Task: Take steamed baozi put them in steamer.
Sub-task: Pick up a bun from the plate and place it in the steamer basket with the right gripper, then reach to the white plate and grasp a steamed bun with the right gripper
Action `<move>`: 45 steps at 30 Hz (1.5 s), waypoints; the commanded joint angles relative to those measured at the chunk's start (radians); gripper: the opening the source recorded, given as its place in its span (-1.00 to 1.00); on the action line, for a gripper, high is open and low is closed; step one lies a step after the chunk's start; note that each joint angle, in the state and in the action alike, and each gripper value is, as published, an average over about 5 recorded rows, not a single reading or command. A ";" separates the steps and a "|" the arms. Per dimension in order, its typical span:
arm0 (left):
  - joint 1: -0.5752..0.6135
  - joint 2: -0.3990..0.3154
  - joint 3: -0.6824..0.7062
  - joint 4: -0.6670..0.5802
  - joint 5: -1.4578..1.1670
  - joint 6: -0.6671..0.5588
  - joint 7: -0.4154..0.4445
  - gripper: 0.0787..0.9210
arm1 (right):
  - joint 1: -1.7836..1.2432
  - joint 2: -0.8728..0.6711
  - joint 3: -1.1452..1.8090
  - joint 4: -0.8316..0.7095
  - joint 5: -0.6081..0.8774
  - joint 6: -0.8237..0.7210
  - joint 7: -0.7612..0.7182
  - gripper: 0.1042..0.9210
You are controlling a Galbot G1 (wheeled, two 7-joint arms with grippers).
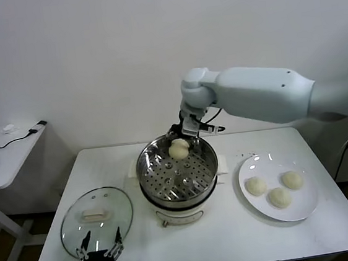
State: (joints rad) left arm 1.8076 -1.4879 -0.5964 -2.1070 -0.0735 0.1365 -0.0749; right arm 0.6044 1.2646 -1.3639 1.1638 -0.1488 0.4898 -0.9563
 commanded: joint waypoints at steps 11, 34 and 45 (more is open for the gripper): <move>-0.012 0.002 -0.004 0.019 -0.002 -0.002 -0.003 0.77 | -0.162 0.135 0.050 -0.292 -0.179 0.120 0.084 0.39; -0.017 -0.008 -0.001 0.011 -0.001 0.010 -0.001 0.77 | 0.207 -0.125 -0.082 -0.084 0.544 -0.015 -0.134 0.76; -0.027 -0.009 0.001 0.017 -0.001 0.010 -0.002 0.77 | 0.345 -0.552 -0.438 0.154 0.741 -0.518 -0.128 0.76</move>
State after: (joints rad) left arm 1.7814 -1.4962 -0.5958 -2.0906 -0.0750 0.1454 -0.0767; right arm 0.8349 0.9427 -1.6166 1.1773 0.3987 0.2160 -1.0616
